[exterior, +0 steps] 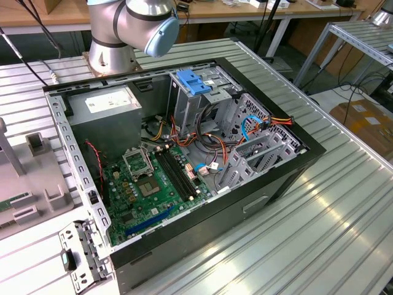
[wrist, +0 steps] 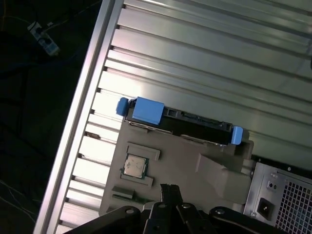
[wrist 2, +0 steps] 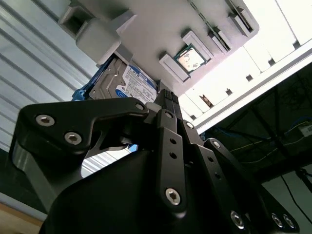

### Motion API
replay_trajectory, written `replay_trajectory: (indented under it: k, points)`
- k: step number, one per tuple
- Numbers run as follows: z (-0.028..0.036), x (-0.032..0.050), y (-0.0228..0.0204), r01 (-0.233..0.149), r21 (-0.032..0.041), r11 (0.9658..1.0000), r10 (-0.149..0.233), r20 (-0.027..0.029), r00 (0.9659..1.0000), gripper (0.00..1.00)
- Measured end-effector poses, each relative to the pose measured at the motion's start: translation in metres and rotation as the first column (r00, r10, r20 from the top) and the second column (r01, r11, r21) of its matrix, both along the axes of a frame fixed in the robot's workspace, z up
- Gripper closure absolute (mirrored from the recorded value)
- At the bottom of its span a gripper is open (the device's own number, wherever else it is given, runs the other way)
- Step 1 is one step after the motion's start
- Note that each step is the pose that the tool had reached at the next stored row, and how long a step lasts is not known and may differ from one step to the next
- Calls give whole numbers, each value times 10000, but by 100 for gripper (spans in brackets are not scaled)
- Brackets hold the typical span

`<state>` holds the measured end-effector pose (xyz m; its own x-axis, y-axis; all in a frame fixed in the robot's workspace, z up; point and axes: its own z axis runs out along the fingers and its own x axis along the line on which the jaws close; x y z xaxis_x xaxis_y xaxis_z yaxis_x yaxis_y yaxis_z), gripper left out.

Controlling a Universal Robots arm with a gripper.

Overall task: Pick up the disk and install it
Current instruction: 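Pick up the disk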

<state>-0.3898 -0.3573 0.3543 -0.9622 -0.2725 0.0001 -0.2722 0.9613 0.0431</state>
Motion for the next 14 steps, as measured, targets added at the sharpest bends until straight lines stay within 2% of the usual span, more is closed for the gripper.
replay_trajectory:
  k: [14]
  points:
    - [0,0,0,-391,0,9992,391,0,9992,89]
